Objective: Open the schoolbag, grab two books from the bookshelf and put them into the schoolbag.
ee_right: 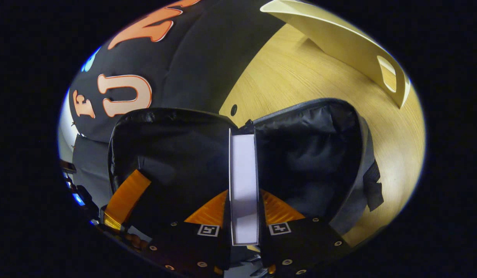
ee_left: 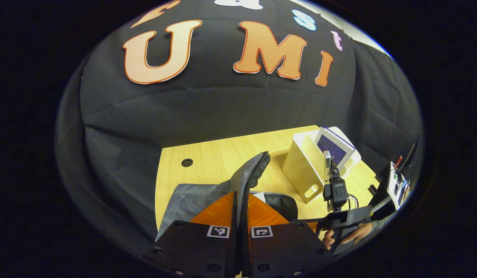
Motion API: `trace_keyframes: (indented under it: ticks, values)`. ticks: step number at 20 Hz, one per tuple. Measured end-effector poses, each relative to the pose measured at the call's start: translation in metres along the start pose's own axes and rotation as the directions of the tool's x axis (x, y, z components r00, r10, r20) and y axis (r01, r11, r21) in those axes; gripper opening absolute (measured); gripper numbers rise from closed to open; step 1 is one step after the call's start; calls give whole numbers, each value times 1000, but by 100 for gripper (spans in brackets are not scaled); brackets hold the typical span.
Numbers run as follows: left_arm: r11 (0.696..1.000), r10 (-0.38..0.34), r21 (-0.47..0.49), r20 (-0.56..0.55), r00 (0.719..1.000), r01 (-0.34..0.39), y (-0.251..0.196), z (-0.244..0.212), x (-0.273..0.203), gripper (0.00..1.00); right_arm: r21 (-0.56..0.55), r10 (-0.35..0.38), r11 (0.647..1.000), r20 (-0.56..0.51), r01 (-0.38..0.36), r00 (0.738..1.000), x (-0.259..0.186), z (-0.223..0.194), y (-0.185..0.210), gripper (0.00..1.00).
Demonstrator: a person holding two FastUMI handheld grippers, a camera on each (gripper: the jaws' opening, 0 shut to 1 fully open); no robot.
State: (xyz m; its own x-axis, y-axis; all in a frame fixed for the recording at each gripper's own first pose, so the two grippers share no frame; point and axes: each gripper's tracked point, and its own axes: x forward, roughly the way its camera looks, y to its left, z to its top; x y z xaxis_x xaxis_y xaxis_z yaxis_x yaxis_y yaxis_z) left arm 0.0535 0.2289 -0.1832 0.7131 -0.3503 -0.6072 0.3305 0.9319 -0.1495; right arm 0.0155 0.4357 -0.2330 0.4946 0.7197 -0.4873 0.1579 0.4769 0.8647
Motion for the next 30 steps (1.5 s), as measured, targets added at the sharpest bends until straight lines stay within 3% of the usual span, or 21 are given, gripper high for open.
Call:
trace_keyframes:
  ticks: [1,3,4,5,6,10,12,17,21,25,28,30]
  values:
    - [1000,6,0,0,1000,-6,0,-2,1,6,-4,-15,1000,-31,15,999,-1,-5,0,35]
    - [1000,8,-4,-4,1000,-8,0,-3,2,6,-58,-55,997,-36,53,998,-8,2,-3,55]
    - [1000,9,-7,-4,1000,-9,0,-4,2,6,-98,-90,991,-43,86,995,-12,4,-8,55]
    - [1000,5,-6,-11,1000,-5,-2,-7,3,6,-142,-135,982,-68,125,988,-18,2,-16,78]
    - [1000,12,-8,-3,1000,-12,0,-6,4,6,-178,-149,975,-63,136,987,-23,6,-21,94]
    - [999,20,-34,-6,1000,-20,0,-11,4,6,-228,-176,960,-38,163,984,-53,28,-23,98]
    - [999,23,-46,-7,1000,-23,-2,-14,7,6,-295,-201,936,-4,191,979,-68,41,-24,98]
    - [998,40,-44,-28,999,-42,-5,-24,12,6,-486,-286,824,89,292,954,-125,76,-21,98]
    - [998,47,-45,-38,998,-48,-9,-26,18,6,-518,-334,770,171,373,927,-174,116,-10,98]
    - [998,56,-28,-50,997,-58,-10,-29,22,6,-588,-396,646,286,486,872,-218,167,-14,98]
    - [998,63,-24,-62,996,-65,-9,-31,25,6,-587,-416,633,291,504,862,-243,188,-6,98]
    - [997,71,-27,-70,995,-73,-10,-31,28,6,-575,-456,607,312,548,833,-263,207,-8,99]
